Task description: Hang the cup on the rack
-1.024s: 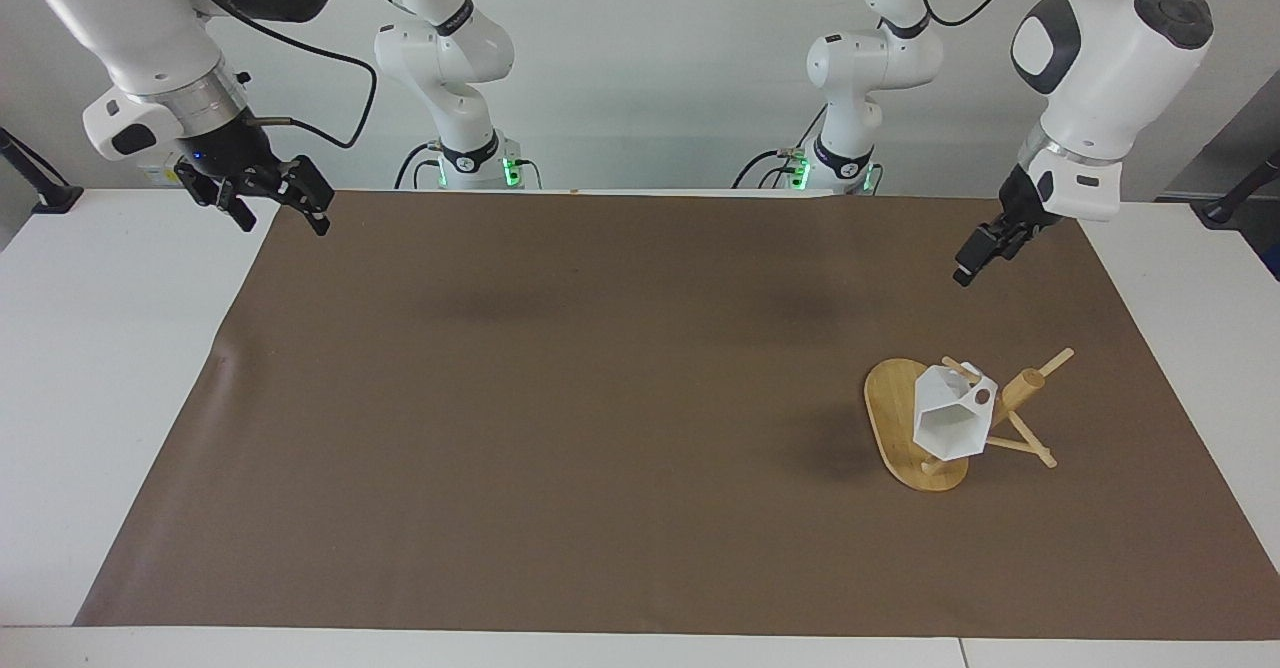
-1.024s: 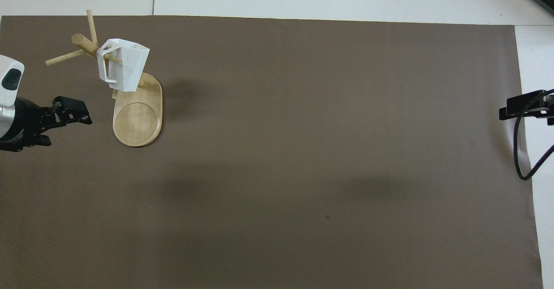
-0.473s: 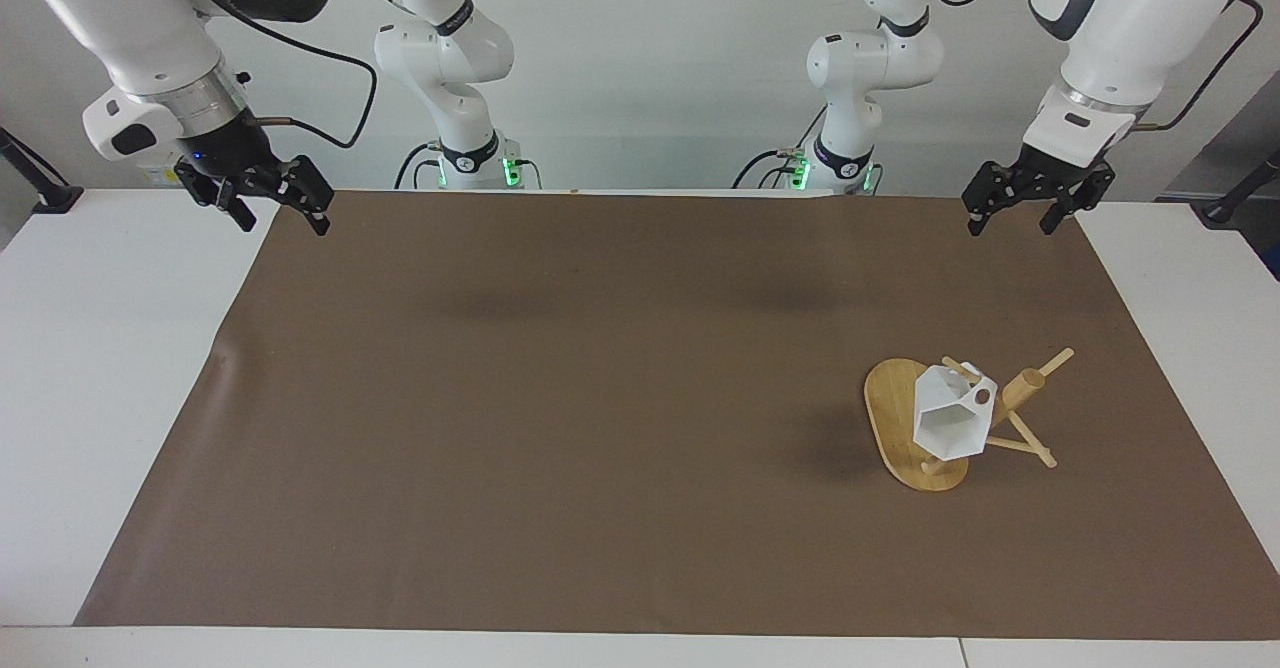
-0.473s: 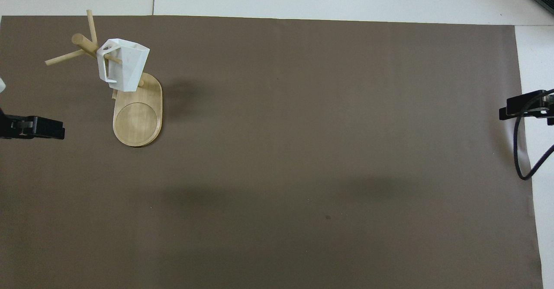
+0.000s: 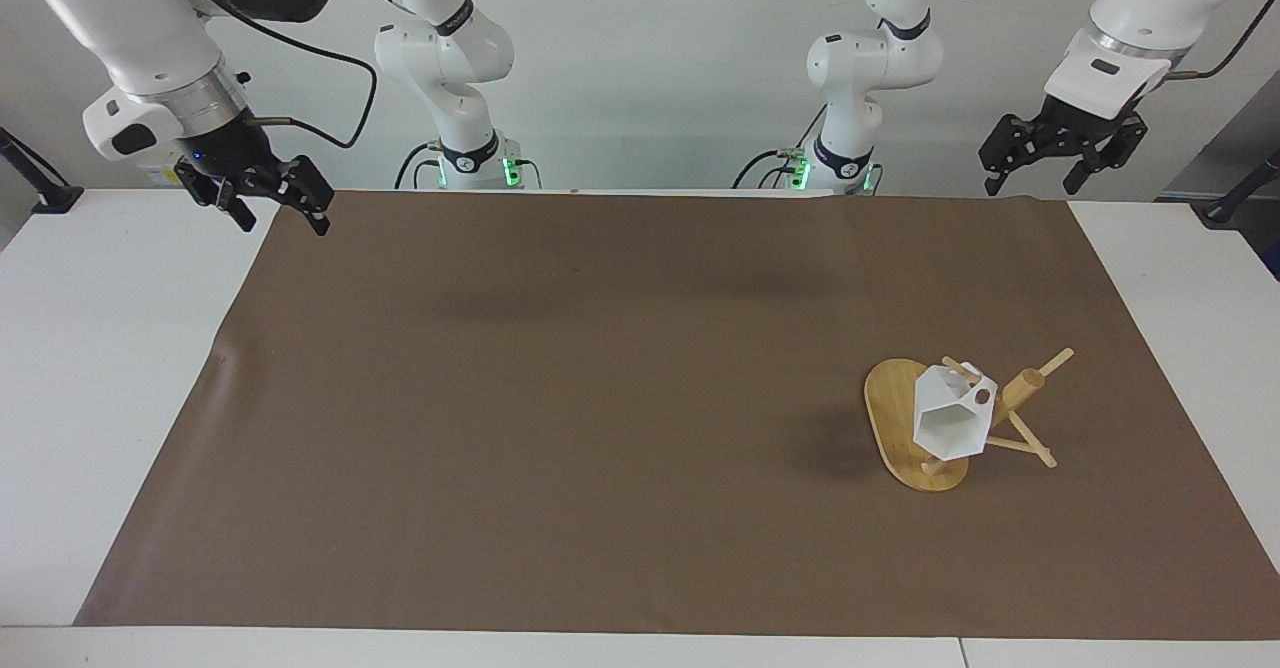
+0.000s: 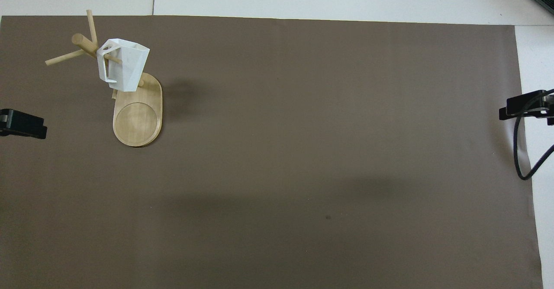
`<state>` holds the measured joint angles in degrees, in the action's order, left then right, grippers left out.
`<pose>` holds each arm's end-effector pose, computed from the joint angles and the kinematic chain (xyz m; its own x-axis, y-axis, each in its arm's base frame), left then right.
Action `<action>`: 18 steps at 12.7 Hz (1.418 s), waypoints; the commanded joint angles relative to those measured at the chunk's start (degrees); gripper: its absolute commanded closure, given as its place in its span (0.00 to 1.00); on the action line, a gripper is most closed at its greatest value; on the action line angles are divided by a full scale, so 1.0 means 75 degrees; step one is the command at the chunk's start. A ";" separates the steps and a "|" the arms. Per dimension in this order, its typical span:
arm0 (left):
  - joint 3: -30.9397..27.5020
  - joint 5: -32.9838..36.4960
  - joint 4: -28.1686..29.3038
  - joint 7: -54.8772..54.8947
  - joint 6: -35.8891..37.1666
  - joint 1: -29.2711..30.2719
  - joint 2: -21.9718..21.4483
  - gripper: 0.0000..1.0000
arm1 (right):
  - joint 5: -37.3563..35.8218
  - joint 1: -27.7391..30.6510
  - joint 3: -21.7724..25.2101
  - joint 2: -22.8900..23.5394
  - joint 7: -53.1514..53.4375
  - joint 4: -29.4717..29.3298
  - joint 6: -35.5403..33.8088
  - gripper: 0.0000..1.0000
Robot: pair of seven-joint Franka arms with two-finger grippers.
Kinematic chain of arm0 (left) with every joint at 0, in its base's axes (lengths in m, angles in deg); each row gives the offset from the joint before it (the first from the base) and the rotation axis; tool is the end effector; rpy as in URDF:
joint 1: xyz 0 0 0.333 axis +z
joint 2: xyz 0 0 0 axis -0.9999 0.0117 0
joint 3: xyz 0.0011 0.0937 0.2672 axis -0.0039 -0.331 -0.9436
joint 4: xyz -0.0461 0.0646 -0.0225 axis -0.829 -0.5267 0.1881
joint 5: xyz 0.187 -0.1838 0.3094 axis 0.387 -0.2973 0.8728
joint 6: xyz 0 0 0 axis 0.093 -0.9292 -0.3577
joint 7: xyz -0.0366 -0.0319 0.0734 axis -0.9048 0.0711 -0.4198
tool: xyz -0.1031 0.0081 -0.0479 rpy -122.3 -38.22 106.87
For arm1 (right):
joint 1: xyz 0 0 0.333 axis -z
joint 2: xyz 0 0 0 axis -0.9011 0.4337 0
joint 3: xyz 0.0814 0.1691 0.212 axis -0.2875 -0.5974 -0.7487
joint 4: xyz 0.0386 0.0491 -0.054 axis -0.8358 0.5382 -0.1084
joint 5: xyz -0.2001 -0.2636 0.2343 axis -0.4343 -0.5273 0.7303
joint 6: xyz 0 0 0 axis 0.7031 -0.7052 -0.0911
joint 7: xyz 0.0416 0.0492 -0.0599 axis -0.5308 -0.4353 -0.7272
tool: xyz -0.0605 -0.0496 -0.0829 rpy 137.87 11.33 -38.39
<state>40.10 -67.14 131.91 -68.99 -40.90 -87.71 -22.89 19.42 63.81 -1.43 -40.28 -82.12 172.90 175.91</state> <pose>0.5369 -0.0320 0.6214 0.9961 -0.0831 -0.0292 -0.0845 -0.9951 -0.0517 0.5693 -0.0689 0.5805 0.9938 -0.1109 -0.0042 -0.1110 -0.9929 -0.0429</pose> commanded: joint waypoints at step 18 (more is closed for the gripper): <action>-0.0013 -0.0545 0.0595 0.0020 -0.0779 -0.0063 -0.0311 0.00 | -0.0010 0.0018 -0.0021 -0.0189 -0.0096 0.0211 0.0014 0.00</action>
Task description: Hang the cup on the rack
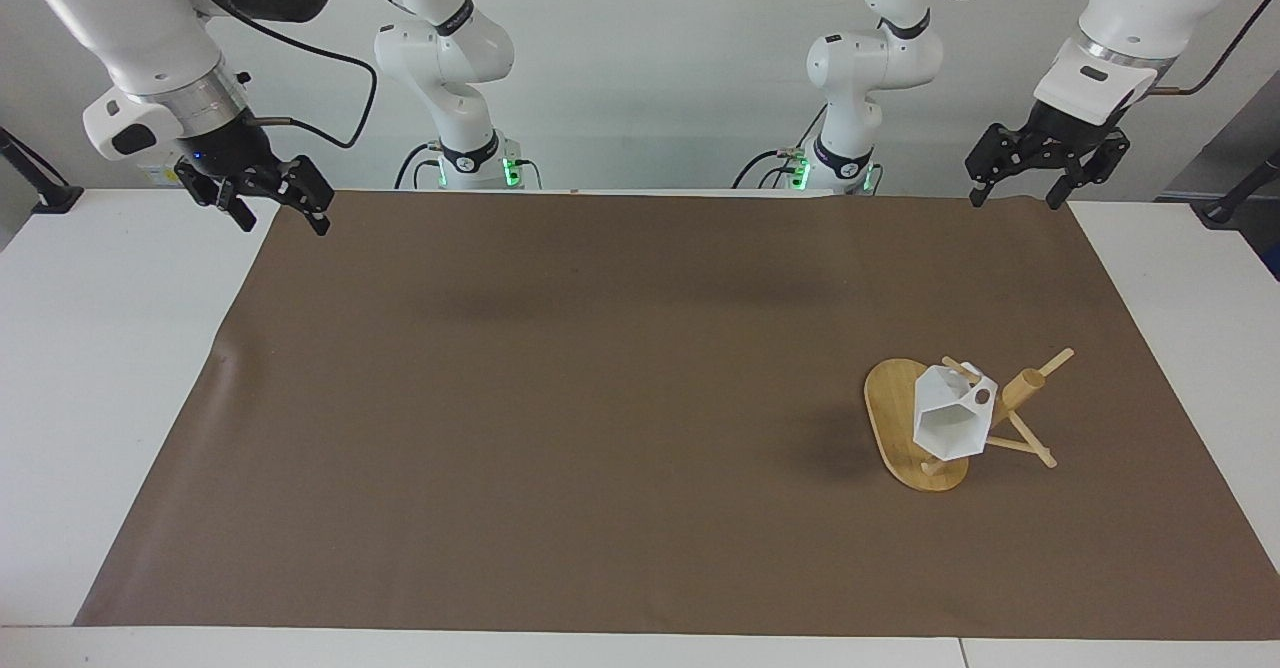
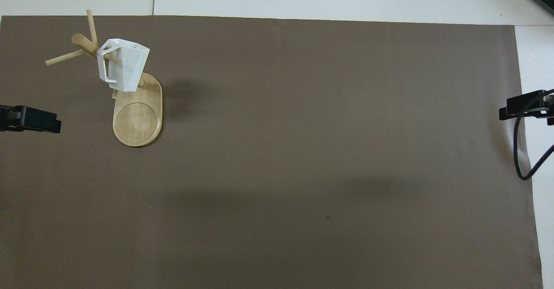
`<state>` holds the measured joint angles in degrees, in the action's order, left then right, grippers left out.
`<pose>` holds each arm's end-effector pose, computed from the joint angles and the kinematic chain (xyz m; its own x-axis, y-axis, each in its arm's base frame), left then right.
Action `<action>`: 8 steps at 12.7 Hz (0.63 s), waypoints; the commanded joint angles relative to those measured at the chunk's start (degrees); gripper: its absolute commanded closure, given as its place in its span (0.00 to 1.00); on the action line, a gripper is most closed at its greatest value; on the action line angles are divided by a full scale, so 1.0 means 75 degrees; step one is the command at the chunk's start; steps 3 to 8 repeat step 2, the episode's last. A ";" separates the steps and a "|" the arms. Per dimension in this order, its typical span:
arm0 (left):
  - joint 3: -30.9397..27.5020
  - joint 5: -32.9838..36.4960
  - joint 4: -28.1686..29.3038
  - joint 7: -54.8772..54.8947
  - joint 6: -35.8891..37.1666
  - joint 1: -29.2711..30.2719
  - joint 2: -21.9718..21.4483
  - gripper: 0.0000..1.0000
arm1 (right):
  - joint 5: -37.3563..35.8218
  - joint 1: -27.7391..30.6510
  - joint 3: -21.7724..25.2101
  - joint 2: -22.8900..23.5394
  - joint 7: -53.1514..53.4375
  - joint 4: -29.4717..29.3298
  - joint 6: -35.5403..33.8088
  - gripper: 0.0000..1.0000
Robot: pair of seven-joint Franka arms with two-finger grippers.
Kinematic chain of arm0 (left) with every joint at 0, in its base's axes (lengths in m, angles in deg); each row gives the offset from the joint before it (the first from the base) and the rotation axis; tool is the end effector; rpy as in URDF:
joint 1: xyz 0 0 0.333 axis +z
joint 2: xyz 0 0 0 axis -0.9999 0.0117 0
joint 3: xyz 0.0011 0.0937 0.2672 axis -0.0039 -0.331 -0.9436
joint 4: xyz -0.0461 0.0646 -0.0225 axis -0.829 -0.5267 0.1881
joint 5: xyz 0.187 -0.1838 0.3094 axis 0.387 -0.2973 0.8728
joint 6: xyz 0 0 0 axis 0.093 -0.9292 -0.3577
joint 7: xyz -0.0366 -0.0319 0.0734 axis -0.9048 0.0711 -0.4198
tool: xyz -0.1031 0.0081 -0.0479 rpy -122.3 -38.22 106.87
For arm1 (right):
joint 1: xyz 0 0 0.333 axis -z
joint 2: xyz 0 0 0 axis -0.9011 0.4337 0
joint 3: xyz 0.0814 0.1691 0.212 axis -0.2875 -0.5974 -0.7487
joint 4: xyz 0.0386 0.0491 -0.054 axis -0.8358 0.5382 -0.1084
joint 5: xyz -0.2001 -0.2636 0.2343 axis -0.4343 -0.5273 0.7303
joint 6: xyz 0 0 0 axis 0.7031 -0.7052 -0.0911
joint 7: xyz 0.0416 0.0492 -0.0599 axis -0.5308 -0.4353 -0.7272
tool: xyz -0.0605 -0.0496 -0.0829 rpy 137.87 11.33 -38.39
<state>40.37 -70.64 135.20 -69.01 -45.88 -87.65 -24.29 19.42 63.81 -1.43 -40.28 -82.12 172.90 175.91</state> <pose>0.5390 -0.0422 0.6145 0.9954 -0.0924 0.0256 -0.0925 -0.9957 0.0052 0.5693 -0.0689 0.5805 0.9938 -0.1109 -0.0042 -0.1110 -0.9929 -0.0429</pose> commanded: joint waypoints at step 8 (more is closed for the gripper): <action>-0.0049 -0.0078 0.0169 0.0023 -0.0103 -0.0072 -0.0123 0.00 | -0.0010 0.0018 -0.0021 -0.0189 -0.0096 0.0210 0.0014 0.00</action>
